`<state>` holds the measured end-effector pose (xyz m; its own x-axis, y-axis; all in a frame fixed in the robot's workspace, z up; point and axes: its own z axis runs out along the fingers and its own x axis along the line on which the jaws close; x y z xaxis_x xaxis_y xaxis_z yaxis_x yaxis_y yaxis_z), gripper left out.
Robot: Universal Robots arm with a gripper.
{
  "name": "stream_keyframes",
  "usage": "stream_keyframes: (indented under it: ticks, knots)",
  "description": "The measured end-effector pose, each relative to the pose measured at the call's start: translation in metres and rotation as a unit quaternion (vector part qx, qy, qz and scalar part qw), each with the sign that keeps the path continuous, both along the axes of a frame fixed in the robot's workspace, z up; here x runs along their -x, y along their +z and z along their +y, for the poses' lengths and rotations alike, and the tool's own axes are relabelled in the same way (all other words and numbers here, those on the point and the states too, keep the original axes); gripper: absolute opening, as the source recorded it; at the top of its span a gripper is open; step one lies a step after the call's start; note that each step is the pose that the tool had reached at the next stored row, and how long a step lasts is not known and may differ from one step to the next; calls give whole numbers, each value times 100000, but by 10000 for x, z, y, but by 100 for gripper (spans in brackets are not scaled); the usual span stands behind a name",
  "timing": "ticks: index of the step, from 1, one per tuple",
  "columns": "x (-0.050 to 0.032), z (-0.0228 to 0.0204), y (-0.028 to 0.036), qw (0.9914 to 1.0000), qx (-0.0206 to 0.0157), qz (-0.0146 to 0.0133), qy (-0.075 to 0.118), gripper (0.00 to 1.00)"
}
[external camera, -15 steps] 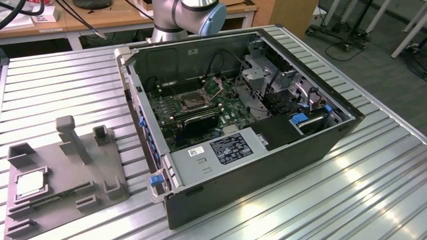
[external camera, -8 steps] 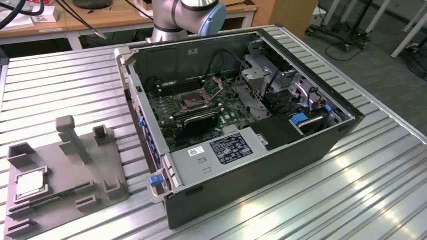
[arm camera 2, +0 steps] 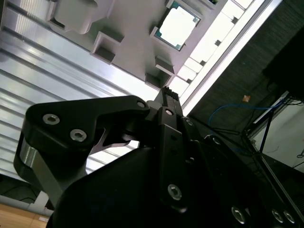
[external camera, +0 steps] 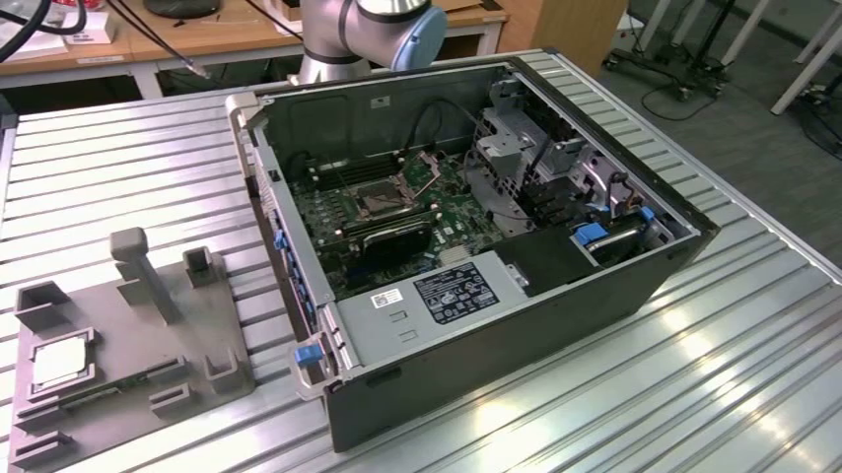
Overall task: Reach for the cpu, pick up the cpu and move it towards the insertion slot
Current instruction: 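Pick up the cpu and move it towards the insertion slot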
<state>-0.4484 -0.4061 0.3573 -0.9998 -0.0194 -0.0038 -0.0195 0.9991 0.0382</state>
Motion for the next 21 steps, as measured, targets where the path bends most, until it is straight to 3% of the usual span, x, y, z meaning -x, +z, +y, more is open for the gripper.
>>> stream_keyframes:
  ticks: [11, 15, 18, 21]
  knots:
    - [128, -22, -105, 99998, 8, -588, 99, 10]
    - [129, -22, -106, 99998, 27, -608, 109, 11]
    - [130, -22, -106, 99998, 32, -609, 108, 24]
    - [130, -22, -107, 99998, 31, -610, 108, 24]
